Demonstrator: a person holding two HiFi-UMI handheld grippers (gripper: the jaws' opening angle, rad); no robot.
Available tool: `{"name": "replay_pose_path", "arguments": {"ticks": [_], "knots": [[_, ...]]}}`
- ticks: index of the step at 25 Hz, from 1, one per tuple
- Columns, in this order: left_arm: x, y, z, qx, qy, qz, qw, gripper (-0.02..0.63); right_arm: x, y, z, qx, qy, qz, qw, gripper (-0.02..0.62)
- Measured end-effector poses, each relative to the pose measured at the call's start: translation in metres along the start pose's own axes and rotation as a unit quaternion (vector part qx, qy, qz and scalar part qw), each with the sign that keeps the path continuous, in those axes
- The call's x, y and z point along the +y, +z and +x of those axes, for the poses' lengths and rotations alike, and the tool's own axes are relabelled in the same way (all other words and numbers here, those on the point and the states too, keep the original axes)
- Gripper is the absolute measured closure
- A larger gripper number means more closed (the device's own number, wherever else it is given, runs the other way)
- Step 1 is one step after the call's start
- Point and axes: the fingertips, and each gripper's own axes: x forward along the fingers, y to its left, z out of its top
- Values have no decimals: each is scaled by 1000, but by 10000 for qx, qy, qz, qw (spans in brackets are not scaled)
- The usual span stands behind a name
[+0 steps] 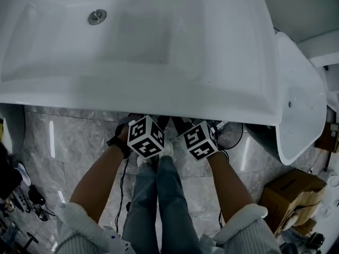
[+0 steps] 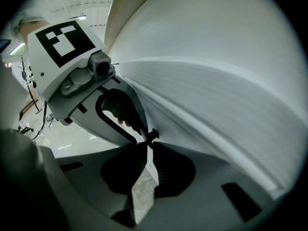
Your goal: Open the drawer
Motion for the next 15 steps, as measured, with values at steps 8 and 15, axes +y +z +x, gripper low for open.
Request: {"name": "replay_pose_path", "arguments": {"ticks": [8,15], "knots": [[-5,1,-3,102,69,324,9994,523,3,-1,-2,110,89,152,9998,568],[-14,-3,-5,116,-31,72,9999,526,11,-6,-6,162,135,278,9994,568]]}}
